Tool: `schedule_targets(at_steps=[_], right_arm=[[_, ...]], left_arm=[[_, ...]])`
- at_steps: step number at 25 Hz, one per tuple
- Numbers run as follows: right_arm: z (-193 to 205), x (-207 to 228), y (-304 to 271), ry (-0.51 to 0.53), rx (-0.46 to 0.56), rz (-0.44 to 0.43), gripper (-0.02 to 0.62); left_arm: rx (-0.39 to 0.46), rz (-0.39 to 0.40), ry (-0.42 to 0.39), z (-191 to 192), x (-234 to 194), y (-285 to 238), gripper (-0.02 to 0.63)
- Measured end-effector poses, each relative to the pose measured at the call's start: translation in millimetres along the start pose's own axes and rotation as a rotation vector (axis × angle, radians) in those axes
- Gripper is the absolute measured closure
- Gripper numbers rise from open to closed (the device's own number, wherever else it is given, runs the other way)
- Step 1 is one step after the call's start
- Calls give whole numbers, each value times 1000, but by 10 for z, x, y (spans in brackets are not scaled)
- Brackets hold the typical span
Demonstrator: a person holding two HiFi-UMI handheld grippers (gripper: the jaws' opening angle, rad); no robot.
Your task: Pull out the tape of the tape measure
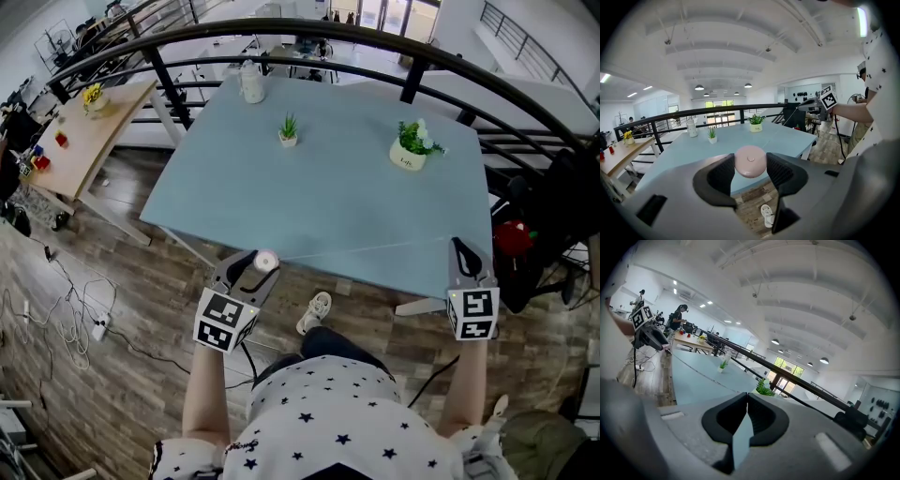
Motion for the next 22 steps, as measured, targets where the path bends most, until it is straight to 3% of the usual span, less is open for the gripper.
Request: schedule_targets(at_steps=[22], right_arm=[[-116,-173,-287,14,-12,-33,581]], left_arm=[[-35,-15,4,24,-158,-133,394]])
Point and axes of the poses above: the fingertips, and each gripper's own axes: y backward along the fingers, x to its right, z out of its underside, the point moved 10 cm from there along y, backward along the fingers, and after that the axes turned 8 degrees about -x, right-handed, at the moved point
